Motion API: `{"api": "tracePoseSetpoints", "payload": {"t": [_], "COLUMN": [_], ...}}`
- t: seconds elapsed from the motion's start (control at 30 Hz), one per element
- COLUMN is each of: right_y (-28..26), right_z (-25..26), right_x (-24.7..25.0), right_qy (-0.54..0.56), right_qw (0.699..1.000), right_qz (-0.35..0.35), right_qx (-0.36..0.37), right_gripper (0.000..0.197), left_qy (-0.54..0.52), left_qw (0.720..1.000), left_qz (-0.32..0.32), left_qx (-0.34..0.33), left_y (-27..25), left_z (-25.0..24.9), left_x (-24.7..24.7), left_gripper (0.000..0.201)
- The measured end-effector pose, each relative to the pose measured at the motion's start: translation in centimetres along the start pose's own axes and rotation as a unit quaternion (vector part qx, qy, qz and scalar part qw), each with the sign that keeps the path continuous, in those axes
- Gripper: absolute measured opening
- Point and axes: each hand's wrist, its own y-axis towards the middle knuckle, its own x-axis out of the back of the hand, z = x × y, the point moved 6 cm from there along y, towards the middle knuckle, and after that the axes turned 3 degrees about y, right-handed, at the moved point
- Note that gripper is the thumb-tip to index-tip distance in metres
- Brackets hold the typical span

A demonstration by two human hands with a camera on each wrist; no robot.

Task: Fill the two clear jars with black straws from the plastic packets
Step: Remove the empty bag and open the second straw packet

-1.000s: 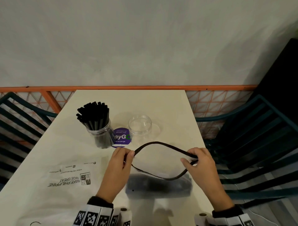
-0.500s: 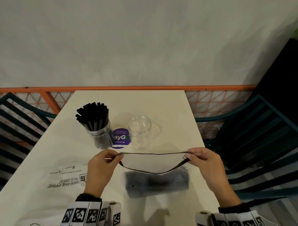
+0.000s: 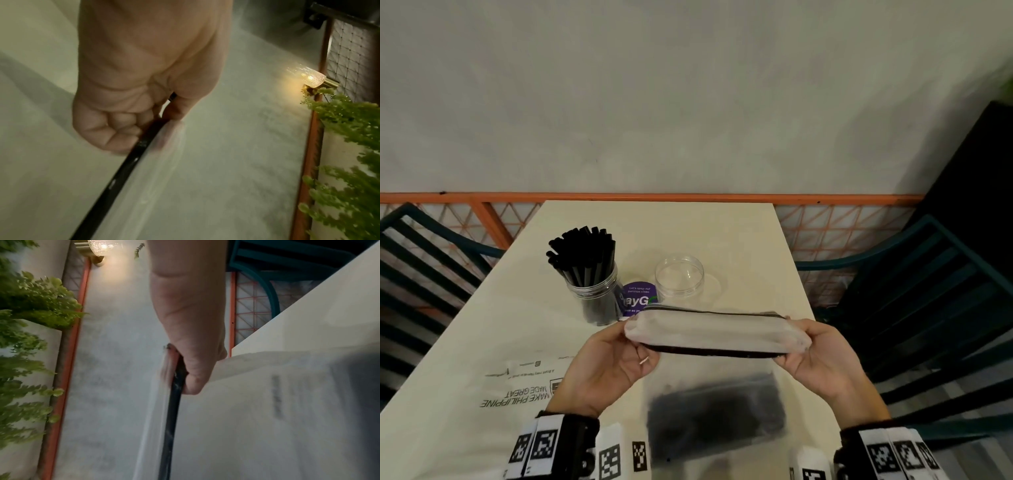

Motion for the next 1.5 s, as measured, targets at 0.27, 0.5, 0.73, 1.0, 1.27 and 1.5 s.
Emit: {"api": "tracePoseSetpoints", "payload": {"t": [0.27, 0.5, 0.73, 1.0, 1.27, 1.5], "right_y": [-0.9, -1.2, -0.2, 0.8, 0.0, -0.5], "right_z": [0.1, -1.8, -3.7, -6.0, -5.0, -3.8], "right_x": [1.2, -0.4, -0.8, -0.8, -1.2, -4.4], "right_qy": [-0.498, -0.601, -0.406, -0.242, -0.065, -0.28], "right_qw": [0.845, 0.735, 0.881, 0.951, 0.985, 0.943], "right_qz": [-0.154, -0.241, -0.196, -0.189, -0.159, -0.138], "right_qx": [0.119, 0.2, 0.141, 0.044, -0.007, 0.111], "right_gripper": [0.02, 0.005, 0.016, 0.029, 0.02, 0.021], "left_qy": [0.251, 0.593, 0.615, 0.233, 0.06, 0.269], "left_qw": [0.957, 0.718, 0.737, 0.972, 0.997, 0.954], "left_qz": [-0.068, -0.227, -0.145, -0.031, 0.054, -0.031], "left_qx": [-0.128, -0.284, -0.242, -0.014, -0.001, -0.13], "left_y": [-1.7, -3.2, -2.3, -1.1, -1.1, -2.2], "left_z": [-0.8, -5.2, -4.3, -1.4, -3.1, -5.8], "left_x": [-1.0, 1.4, 1.4, 2.7, 3.6, 1.5], "left_gripper": [0.012, 0.024, 0.009, 0.019, 0.034, 0.017]}}
